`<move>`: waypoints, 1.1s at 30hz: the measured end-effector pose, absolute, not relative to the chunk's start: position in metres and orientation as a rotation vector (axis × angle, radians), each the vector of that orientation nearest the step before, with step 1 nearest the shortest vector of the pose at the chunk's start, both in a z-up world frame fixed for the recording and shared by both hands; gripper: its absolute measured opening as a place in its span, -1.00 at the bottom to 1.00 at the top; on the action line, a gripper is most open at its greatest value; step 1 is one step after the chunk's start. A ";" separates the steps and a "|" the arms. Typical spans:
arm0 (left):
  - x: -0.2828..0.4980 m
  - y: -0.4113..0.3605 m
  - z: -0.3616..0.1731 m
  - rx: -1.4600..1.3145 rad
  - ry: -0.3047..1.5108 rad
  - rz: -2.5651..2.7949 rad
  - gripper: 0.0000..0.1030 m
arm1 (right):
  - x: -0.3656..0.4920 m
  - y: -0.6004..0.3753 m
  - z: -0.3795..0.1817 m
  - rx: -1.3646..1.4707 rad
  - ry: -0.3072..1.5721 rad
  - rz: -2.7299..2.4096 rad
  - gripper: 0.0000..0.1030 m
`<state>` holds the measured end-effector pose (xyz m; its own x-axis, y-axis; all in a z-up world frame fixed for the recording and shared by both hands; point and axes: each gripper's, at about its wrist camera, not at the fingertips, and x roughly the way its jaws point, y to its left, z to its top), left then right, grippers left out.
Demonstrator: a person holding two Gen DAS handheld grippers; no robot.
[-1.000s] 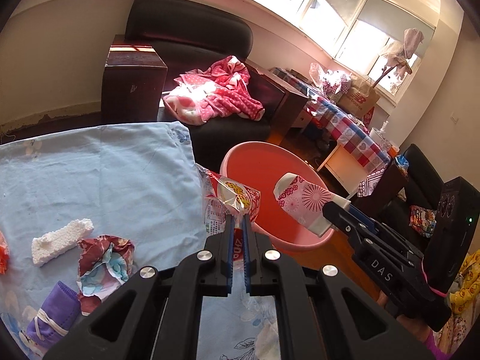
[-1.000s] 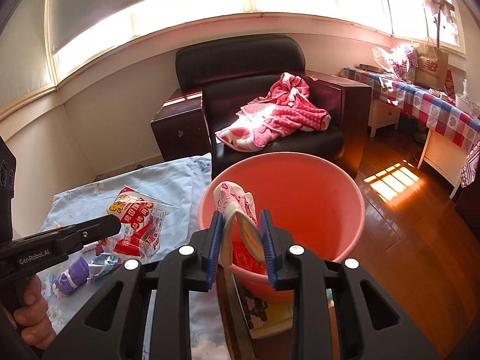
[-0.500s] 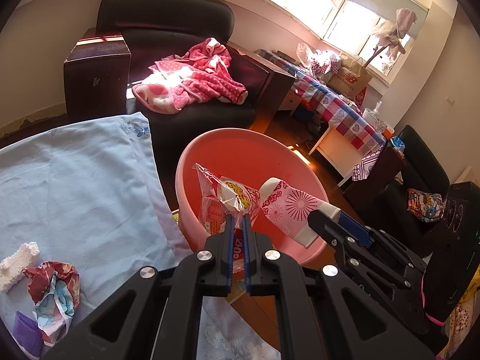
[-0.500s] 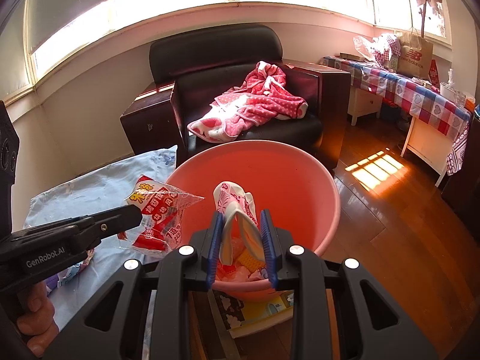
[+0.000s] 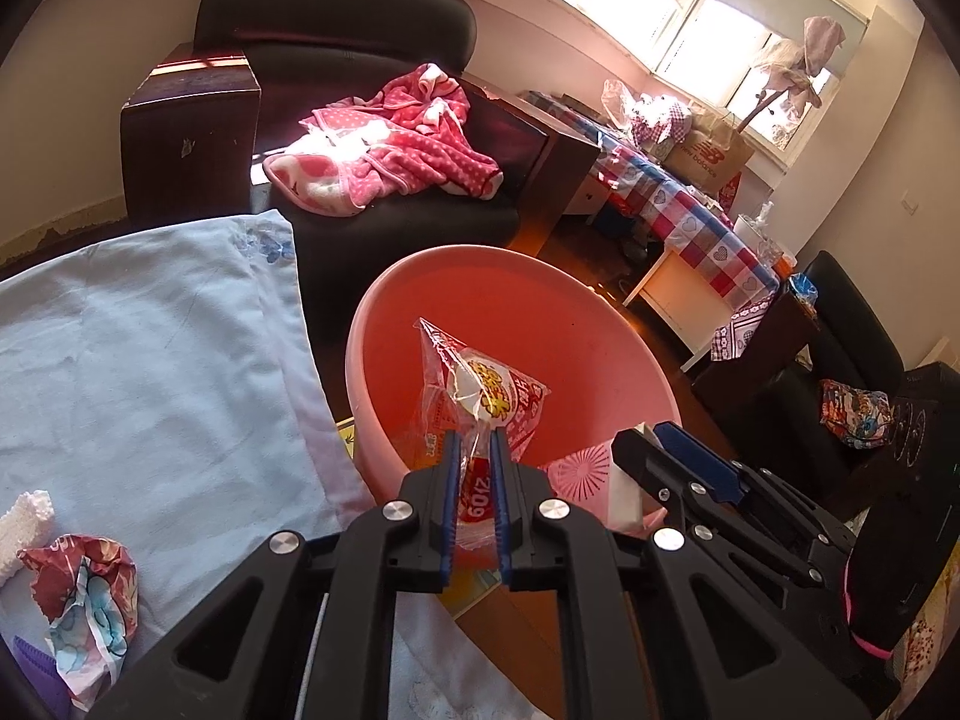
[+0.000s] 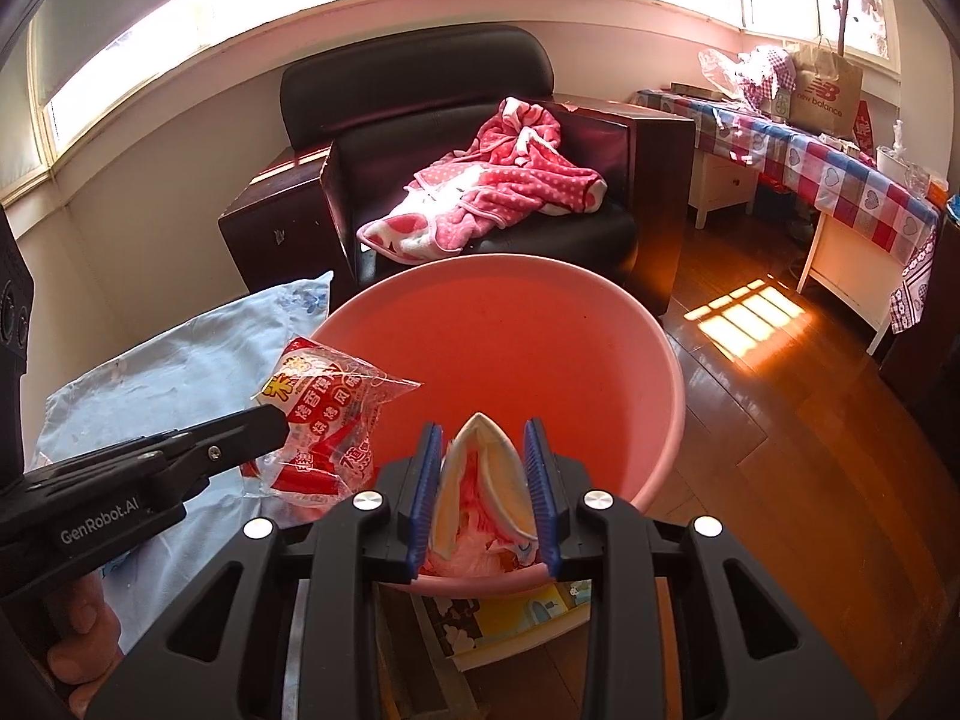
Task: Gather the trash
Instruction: 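Open both tools to drop the bag and cup into the bucket, then move both open tools back over the remaining trash on the table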
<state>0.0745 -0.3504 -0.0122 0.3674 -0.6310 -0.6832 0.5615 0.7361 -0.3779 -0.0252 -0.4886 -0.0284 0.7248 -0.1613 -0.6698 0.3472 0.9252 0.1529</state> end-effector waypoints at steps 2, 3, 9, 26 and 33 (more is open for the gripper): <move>0.074 -0.350 -0.011 -0.085 0.910 -0.769 -0.79 | -0.026 -0.489 -0.029 0.279 0.709 -0.286 -0.42; 0.073 -0.349 -0.011 -0.086 0.907 -0.773 -0.72 | -0.025 -0.488 -0.028 0.278 0.709 -0.286 -0.42; 0.068 -0.344 -0.001 -0.090 0.874 -0.773 -0.42 | -0.024 -0.485 -0.024 0.267 0.704 -0.282 -0.41; 0.037 -0.284 0.038 -0.113 0.755 -0.695 -0.11 | -0.038 -0.460 0.003 0.251 0.652 -0.227 -0.41; 0.023 -0.239 0.048 -0.122 0.709 -0.630 -0.11 | -0.043 -0.441 0.008 0.252 0.650 -0.174 -0.41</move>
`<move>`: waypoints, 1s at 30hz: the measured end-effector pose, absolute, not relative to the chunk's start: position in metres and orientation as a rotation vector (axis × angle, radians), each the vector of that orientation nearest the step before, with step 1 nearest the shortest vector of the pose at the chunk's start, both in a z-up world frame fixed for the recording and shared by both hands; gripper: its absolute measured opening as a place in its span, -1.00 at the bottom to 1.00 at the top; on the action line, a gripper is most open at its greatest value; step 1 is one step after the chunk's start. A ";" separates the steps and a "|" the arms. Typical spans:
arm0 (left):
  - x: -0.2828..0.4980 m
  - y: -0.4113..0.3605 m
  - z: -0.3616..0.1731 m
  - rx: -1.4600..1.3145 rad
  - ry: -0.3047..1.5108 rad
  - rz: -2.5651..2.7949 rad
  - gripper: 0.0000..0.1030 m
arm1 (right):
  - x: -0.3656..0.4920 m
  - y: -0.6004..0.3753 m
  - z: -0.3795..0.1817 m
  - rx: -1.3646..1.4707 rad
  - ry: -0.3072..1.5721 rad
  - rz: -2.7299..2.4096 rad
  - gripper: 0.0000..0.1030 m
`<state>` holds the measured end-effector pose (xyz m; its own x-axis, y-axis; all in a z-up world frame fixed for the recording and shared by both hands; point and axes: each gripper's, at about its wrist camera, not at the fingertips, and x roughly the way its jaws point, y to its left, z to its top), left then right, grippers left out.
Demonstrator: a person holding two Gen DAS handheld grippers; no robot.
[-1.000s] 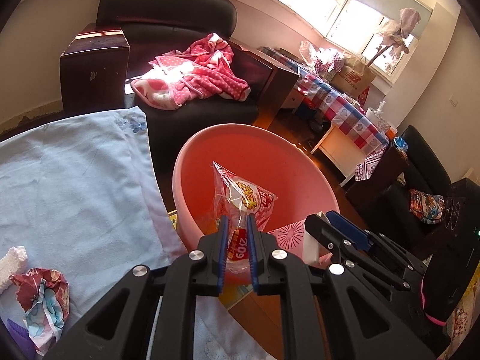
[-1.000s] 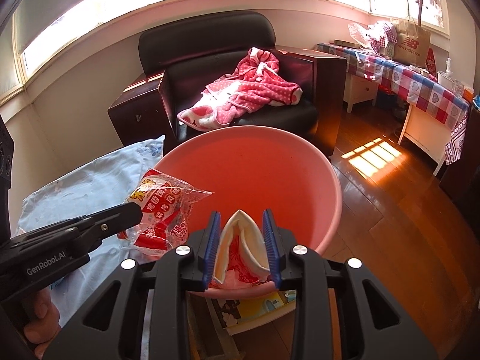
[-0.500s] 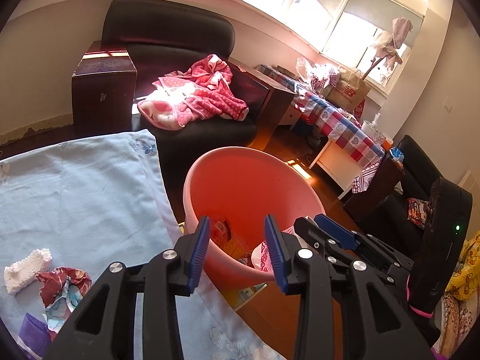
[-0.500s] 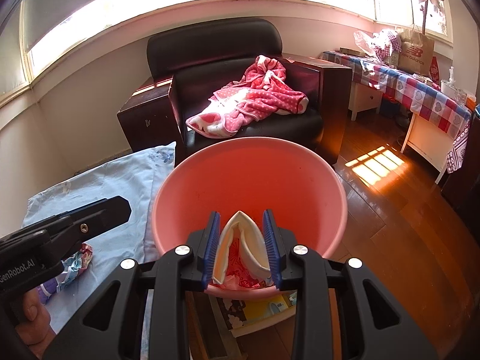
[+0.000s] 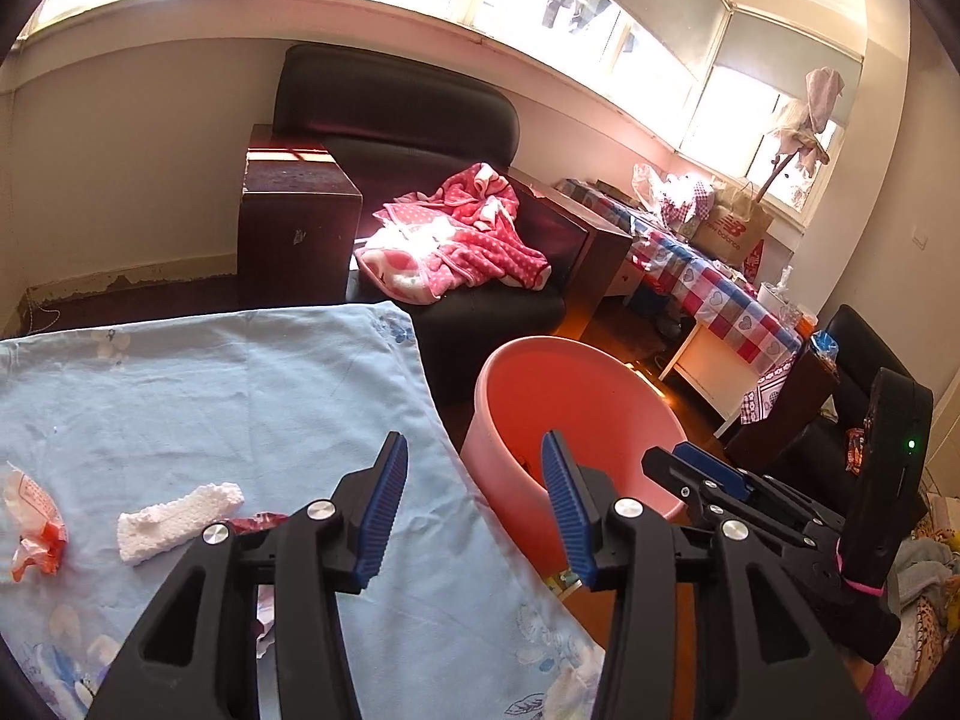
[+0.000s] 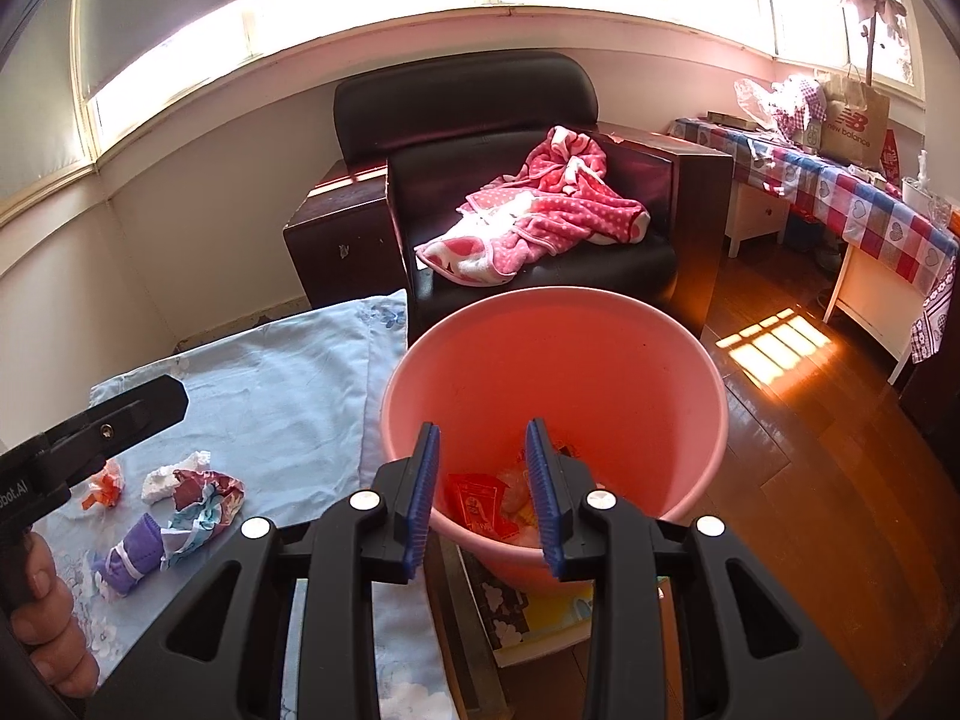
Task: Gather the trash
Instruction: 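Move both open tools back over the remaining trash on the table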
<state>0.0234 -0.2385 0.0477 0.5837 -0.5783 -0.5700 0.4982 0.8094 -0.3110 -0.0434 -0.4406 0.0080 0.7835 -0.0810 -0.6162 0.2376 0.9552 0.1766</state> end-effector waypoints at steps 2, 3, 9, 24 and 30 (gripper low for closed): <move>0.018 -0.224 0.048 -0.113 0.695 -0.608 -0.11 | -0.044 -0.430 0.009 0.250 0.648 -0.149 -0.41; 0.015 -0.217 0.047 -0.106 0.689 -0.596 -0.11 | -0.045 -0.424 0.009 0.246 0.649 -0.136 -0.41; -0.002 -0.167 0.045 -0.091 0.645 -0.514 -0.11 | -0.042 -0.385 0.004 0.234 0.661 -0.034 -0.41; -0.012 -0.024 0.007 -0.146 0.690 -0.209 -0.11 | -0.022 -0.304 -0.019 0.176 0.733 0.196 -0.41; 0.000 0.003 -0.015 -0.184 0.744 -0.139 -0.11 | -0.011 -0.294 -0.025 0.162 0.757 0.228 -0.41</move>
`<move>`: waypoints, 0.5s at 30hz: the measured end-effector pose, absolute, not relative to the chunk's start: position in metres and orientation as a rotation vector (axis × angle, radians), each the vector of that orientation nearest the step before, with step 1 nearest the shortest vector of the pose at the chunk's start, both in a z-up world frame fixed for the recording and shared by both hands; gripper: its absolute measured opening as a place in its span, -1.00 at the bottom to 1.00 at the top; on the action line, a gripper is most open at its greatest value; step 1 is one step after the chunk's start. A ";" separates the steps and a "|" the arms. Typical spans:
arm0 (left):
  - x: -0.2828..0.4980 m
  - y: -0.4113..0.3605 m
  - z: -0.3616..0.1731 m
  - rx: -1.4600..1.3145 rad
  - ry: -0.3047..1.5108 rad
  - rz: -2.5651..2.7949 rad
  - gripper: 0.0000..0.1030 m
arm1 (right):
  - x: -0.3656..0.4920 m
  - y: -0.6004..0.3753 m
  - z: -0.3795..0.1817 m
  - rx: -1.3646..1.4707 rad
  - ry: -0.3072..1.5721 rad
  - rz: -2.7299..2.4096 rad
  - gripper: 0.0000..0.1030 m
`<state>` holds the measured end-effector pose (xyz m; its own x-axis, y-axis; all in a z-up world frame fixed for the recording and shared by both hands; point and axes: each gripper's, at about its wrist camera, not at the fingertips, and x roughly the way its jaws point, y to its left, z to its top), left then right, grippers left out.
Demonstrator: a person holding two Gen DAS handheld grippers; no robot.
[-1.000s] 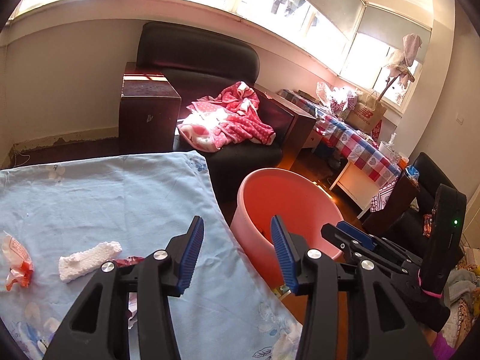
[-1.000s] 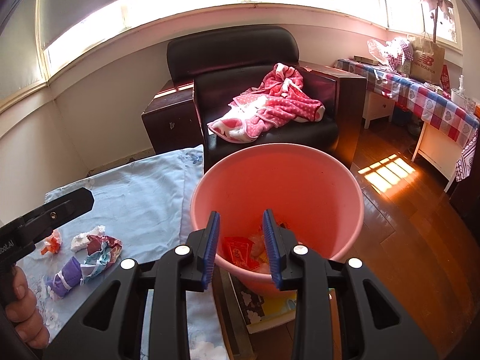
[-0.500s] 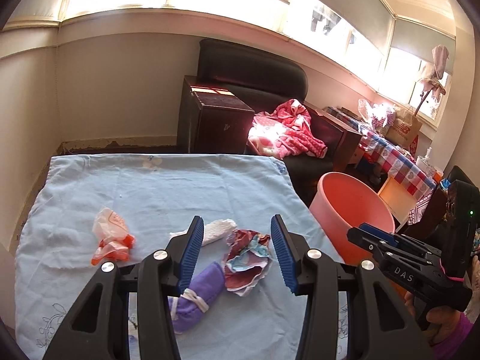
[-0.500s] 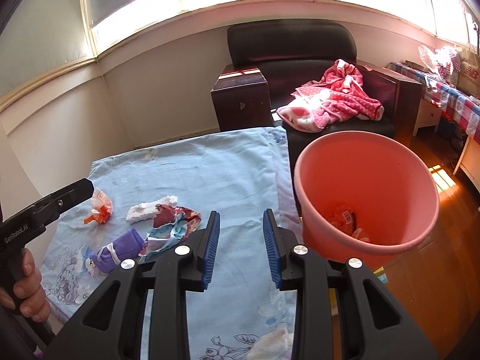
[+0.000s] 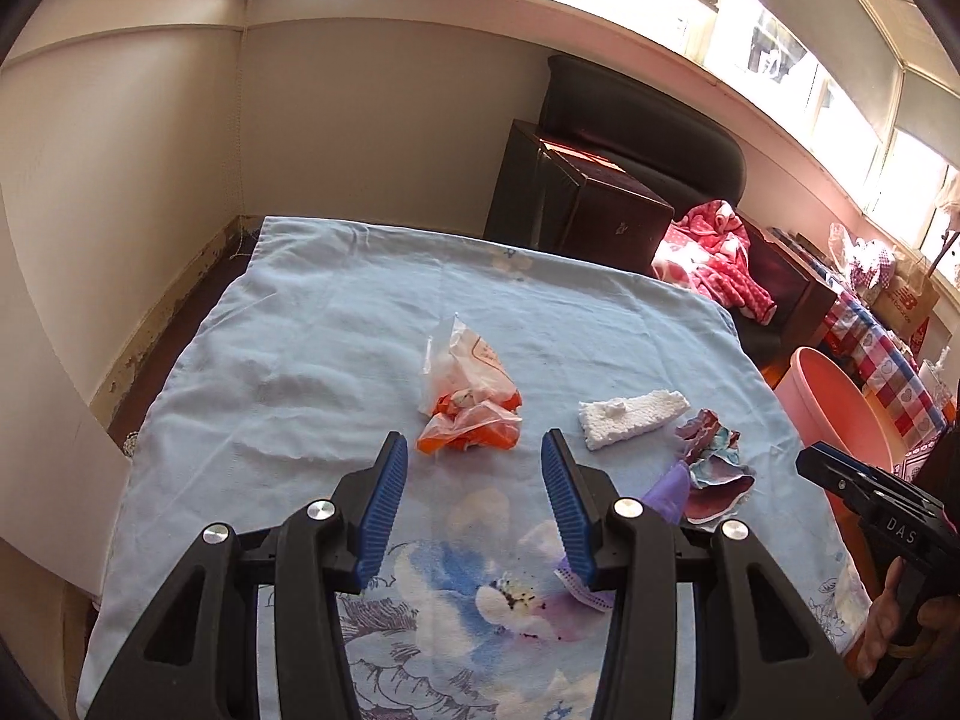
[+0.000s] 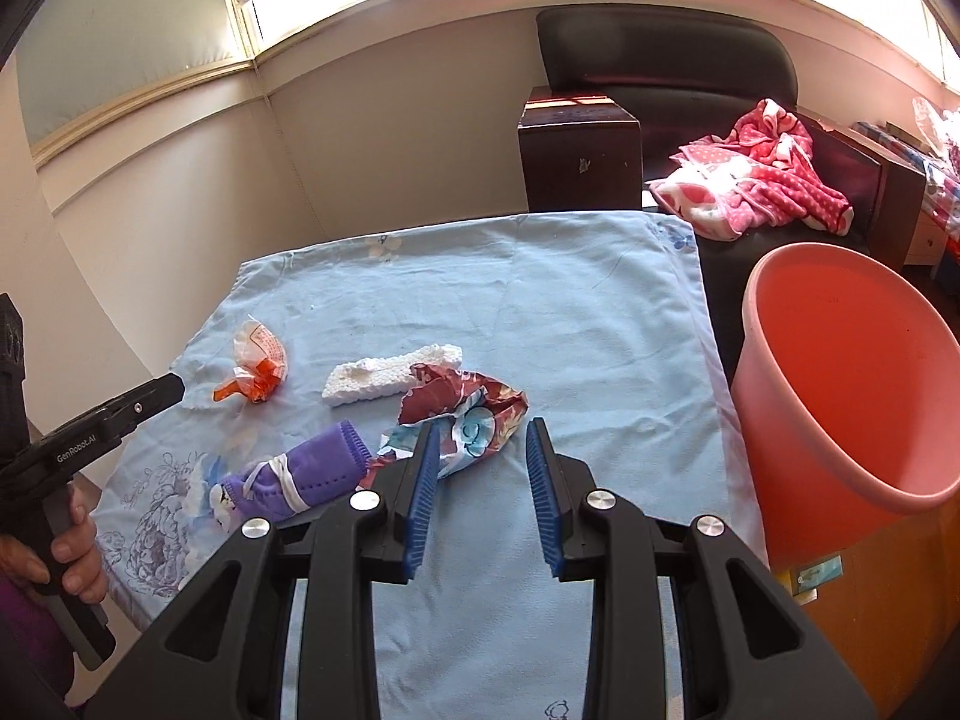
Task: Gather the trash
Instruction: 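Move both open tools back over the remaining trash on the table, then grasp clear bag of orange scraps with left tool while right tool grasps purple cloth roll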
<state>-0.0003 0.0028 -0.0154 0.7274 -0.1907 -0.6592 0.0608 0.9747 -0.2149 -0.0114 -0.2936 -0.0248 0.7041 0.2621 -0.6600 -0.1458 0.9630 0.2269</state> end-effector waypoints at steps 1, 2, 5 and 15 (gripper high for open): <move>0.002 0.006 -0.017 -0.194 0.752 -0.137 -0.11 | -0.010 -0.292 -0.025 0.162 0.760 0.236 -0.41; 0.005 0.007 -0.020 -0.204 0.761 -0.137 -0.11 | -0.008 -0.290 -0.025 0.165 0.764 0.249 -0.41; 0.017 0.006 -0.027 -0.229 0.785 -0.137 -0.11 | -0.007 -0.282 -0.025 0.185 0.777 0.314 -0.41; 0.045 0.011 -0.046 -0.307 0.854 -0.146 -0.10 | -0.014 -0.236 -0.029 0.175 0.846 0.575 -0.41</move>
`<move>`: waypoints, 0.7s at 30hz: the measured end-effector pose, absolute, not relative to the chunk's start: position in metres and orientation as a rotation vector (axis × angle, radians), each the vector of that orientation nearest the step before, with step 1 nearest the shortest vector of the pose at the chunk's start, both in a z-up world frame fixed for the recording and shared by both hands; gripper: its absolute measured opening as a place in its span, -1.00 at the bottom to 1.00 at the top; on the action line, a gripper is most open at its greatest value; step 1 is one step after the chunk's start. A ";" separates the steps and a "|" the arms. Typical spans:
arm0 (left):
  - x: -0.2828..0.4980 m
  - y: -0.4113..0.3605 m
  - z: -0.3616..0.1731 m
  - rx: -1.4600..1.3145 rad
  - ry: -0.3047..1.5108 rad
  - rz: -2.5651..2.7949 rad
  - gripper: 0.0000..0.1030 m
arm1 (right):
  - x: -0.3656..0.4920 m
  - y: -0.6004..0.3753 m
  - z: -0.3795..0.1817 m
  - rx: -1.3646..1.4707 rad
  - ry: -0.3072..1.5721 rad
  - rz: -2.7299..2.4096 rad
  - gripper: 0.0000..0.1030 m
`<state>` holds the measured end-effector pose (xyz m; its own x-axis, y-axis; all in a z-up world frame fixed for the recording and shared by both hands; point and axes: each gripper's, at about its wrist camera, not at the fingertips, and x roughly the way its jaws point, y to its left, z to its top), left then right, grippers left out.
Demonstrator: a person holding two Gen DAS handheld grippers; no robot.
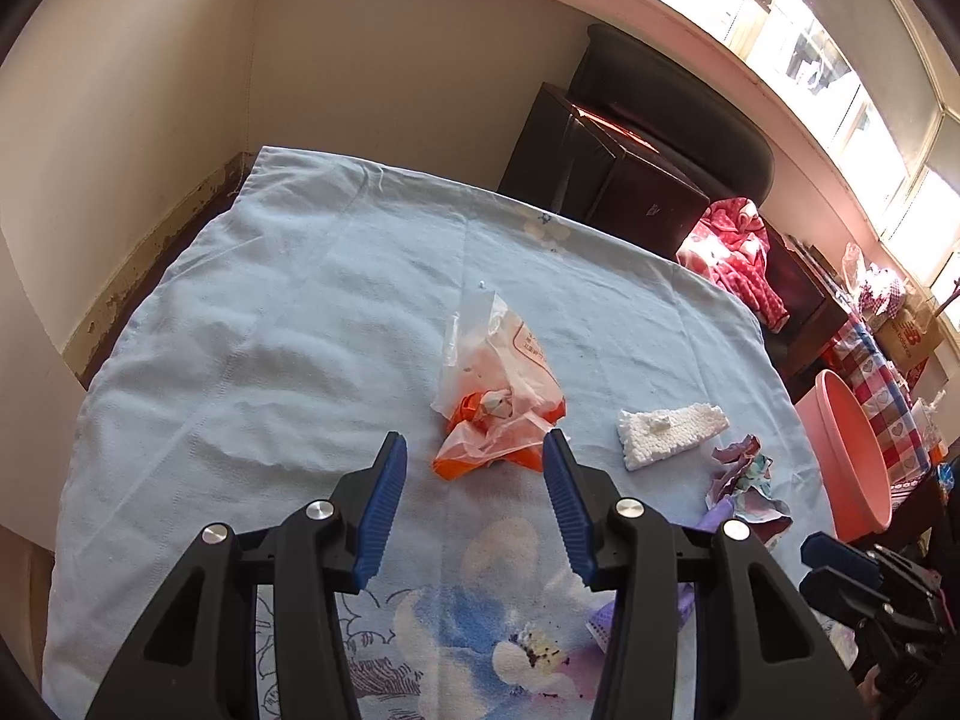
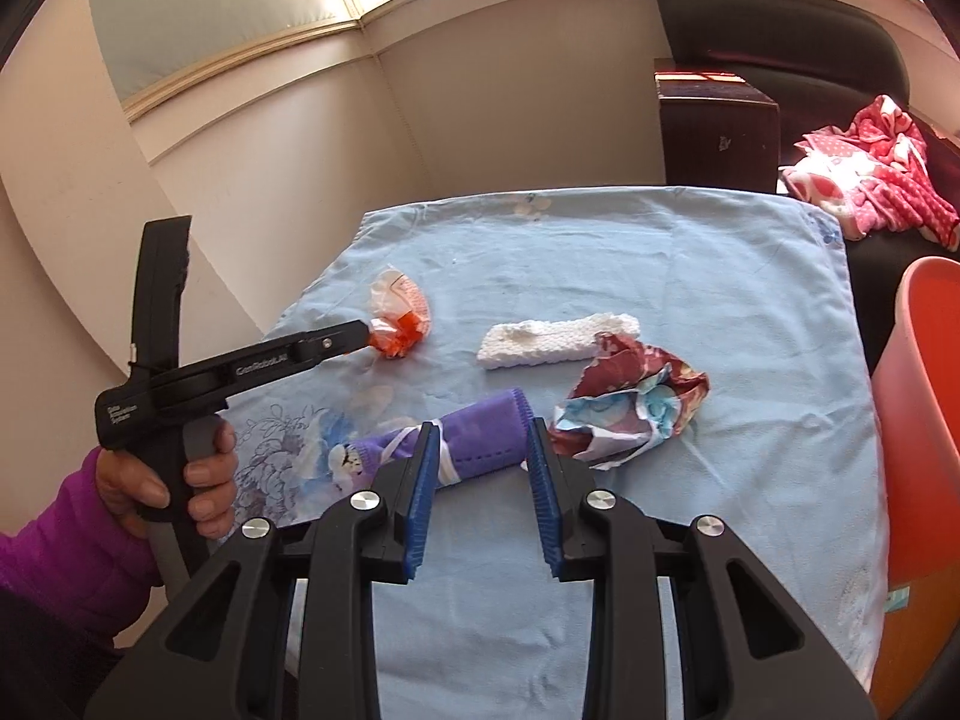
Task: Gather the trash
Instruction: 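Grasp clear bag of orange scraps with left tool while right tool grasps purple cloth roll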
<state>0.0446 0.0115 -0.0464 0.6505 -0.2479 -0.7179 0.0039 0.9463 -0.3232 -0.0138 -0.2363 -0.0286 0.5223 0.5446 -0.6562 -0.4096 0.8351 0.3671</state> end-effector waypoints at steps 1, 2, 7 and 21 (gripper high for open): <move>0.047 0.012 -0.048 -0.321 0.859 -0.152 -0.10 | -0.013 -0.232 -0.032 0.179 0.869 0.602 -0.41; 0.049 0.011 -0.050 -0.331 0.864 -0.159 -0.10 | -0.013 -0.227 -0.035 0.183 0.889 0.622 -0.41; 0.055 0.007 -0.052 -0.347 0.871 -0.183 -0.11 | -0.011 -0.211 -0.046 0.182 0.949 0.651 -0.41; 0.057 -0.005 -0.054 -0.329 0.883 -0.246 -0.48 | 0.013 -0.223 -0.064 0.291 1.045 0.607 -0.41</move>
<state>0.0570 -0.0053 -0.0538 0.6123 -0.3429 -0.7124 0.0743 0.9220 -0.3799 0.0132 -0.2234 -0.0636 0.3590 0.5955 -0.7186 -0.3288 0.8013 0.4998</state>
